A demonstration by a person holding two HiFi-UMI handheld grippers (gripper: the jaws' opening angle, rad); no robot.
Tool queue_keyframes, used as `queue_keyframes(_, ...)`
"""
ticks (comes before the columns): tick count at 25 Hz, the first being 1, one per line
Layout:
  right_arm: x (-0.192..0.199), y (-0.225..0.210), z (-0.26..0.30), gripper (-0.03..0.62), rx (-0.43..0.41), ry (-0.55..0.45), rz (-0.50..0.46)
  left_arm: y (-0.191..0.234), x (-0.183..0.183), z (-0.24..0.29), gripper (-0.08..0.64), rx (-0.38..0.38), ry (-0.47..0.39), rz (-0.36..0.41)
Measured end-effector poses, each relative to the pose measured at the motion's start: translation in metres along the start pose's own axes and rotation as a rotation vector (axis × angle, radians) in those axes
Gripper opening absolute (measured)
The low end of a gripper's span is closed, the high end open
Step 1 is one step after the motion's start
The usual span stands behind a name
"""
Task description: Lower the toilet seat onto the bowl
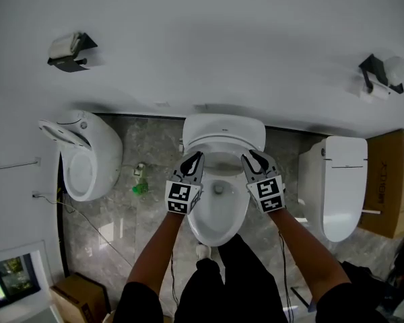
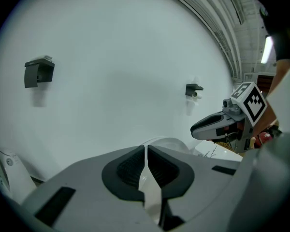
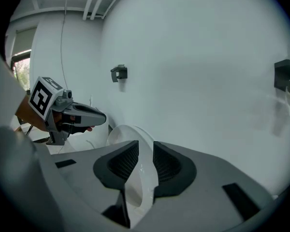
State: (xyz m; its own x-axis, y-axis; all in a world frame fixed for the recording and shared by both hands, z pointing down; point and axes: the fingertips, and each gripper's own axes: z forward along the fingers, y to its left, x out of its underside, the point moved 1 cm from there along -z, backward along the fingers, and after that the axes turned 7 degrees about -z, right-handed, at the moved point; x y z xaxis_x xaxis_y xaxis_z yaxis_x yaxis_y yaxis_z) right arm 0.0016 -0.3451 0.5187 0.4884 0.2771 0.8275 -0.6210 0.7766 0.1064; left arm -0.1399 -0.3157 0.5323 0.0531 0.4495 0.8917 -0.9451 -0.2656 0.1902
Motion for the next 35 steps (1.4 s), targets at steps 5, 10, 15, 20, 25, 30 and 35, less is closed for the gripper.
queue_keyframes(5,0.004,-0.004,0.024,0.106,-0.005,0.026,-0.031,0.014,0.003,0.020,0.017,0.004,0.052,0.071)
queue_keyframes(10,0.006,-0.008,0.042,0.111,-0.036,0.049,-0.044,0.018,0.004,0.034,0.031,0.020,0.079,0.117)
queue_keyframes(15,0.002,-0.006,0.052,0.115,-0.059,0.052,-0.062,0.018,0.011,0.042,0.113,0.061,0.126,0.149)
queue_keyframes(20,0.011,-0.002,0.064,0.120,-0.087,0.073,-0.101,0.023,0.014,0.053,0.118,0.053,0.138,0.144)
queue_keyframes(25,0.011,-0.004,0.068,0.115,-0.072,0.102,-0.159,0.025,0.015,0.059,0.121,0.037,0.149,0.165)
queue_keyframes(30,0.012,-0.002,0.064,0.100,-0.077,0.109,-0.235,0.024,0.016,0.057,0.117,0.046,0.151,0.150)
queue_keyframes(35,0.011,0.002,0.061,0.094,-0.082,0.112,-0.228,0.024,0.016,0.051,0.112,0.045,0.162,0.123)
